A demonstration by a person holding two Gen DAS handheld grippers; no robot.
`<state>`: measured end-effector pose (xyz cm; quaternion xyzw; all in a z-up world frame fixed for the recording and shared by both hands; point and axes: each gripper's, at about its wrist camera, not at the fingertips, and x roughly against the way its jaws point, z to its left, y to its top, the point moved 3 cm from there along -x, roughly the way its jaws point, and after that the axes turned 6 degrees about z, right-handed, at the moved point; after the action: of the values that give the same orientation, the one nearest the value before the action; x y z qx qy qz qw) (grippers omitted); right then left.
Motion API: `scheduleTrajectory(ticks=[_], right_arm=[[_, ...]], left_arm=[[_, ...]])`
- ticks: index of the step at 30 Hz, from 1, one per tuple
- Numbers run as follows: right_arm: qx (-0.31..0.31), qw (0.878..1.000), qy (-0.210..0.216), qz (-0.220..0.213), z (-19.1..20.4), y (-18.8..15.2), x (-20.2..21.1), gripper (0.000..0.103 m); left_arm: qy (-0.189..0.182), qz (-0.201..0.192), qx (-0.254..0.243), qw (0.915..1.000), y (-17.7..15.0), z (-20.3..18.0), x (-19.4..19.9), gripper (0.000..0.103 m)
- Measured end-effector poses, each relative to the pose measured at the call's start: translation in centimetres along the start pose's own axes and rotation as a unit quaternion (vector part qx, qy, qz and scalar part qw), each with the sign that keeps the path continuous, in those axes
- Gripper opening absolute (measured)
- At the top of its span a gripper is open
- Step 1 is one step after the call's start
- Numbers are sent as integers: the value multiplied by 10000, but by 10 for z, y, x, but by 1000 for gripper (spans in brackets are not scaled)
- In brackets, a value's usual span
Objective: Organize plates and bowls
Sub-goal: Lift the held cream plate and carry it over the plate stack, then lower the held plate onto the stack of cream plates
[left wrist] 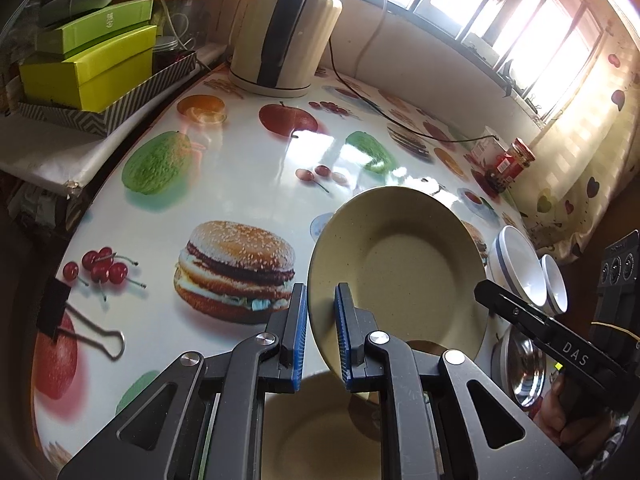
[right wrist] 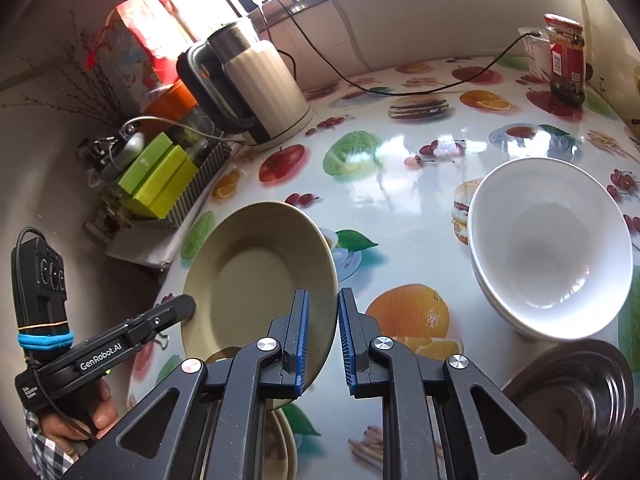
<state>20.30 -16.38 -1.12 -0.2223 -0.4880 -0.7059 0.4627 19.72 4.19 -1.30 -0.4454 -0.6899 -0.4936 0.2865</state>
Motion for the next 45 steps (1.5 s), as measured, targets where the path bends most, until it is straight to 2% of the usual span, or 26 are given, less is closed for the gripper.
scheduleTrajectory(ticks=[11, 24, 45], right_arm=[[36, 9999, 119, 2, 7, -31, 17, 15], [-1, 9995, 267, 157, 11, -65, 18, 15], [141, 9989, 289, 336, 22, -90, 14, 15]], left_arm=[[14, -32, 111, 9999, -35, 4, 17, 14], [63, 69, 247, 9997, -72, 13, 22, 15], [161, 71, 396, 9991, -100, 26, 32, 15]])
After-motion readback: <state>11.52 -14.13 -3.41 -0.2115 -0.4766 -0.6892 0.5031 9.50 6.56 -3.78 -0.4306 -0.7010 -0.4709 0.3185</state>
